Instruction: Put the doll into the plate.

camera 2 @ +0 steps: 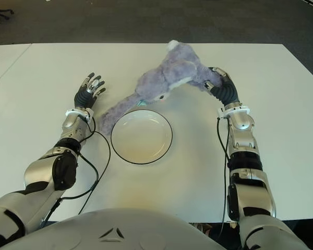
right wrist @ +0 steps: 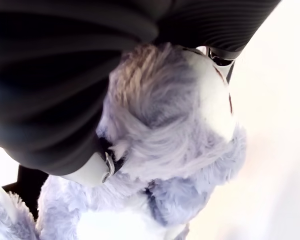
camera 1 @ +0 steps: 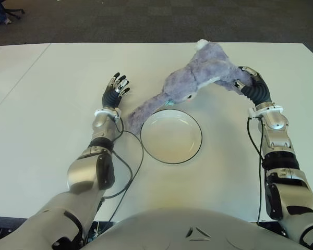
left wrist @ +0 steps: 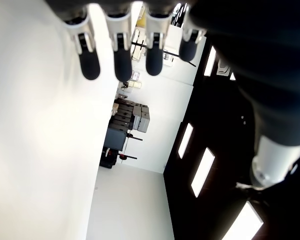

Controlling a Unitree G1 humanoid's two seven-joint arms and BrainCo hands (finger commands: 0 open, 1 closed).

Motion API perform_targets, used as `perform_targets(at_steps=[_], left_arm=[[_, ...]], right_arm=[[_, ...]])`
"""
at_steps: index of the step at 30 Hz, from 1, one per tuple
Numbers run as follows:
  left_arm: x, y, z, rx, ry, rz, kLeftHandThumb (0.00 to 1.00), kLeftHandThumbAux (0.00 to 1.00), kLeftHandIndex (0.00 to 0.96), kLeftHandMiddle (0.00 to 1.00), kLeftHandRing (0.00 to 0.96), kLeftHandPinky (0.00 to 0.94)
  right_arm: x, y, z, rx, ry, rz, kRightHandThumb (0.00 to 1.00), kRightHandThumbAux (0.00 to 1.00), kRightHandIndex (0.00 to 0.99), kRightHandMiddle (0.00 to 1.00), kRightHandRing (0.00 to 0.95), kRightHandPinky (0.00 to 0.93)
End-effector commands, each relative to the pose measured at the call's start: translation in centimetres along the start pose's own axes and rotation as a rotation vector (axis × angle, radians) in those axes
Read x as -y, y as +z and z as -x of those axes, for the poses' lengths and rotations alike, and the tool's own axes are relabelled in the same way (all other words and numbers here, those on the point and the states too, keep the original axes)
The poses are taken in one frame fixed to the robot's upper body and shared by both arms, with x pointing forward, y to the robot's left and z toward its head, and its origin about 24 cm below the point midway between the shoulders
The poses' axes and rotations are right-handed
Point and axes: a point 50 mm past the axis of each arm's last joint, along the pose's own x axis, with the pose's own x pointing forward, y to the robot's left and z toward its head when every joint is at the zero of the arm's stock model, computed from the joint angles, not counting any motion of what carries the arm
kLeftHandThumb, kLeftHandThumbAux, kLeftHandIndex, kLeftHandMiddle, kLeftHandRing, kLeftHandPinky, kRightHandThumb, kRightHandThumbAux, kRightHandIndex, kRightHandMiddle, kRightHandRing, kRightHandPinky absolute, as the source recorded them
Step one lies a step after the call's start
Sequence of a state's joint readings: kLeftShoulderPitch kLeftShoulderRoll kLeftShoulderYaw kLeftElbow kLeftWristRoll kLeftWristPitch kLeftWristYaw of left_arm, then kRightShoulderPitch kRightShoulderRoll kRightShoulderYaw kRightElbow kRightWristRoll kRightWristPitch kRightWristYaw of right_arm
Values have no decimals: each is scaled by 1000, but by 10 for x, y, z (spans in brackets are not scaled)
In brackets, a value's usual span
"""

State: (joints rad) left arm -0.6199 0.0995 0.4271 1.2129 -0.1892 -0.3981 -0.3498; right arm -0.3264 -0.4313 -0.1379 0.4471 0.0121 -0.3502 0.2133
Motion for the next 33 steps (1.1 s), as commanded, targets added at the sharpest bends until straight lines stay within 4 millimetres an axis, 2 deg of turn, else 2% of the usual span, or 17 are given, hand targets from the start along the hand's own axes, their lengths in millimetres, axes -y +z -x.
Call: perform_targets(at_steps=[1,11,14,33], left_arm=[[-15,-109,78,-441,143,167,0,618,77,125,133,160],[-15,-109,78,-445,140,156,0,621,80,133,144,173],[-14,-110,77,-452,141,147,0,635,75,121,129,149],[-14,-110,78,-447,129,143,0,662,67,110,122,155]], right_arm=[[-10,12,9,69,18,-48,700,714,440,844,856,848],[-9,19,10,103,-5,-53,694,716,439,848,859,851],[-7,20,10,109,-10,-66,695,716,439,849,860,852],[-6,21,10,129,-47,-116,700,714,440,848,860,853]])
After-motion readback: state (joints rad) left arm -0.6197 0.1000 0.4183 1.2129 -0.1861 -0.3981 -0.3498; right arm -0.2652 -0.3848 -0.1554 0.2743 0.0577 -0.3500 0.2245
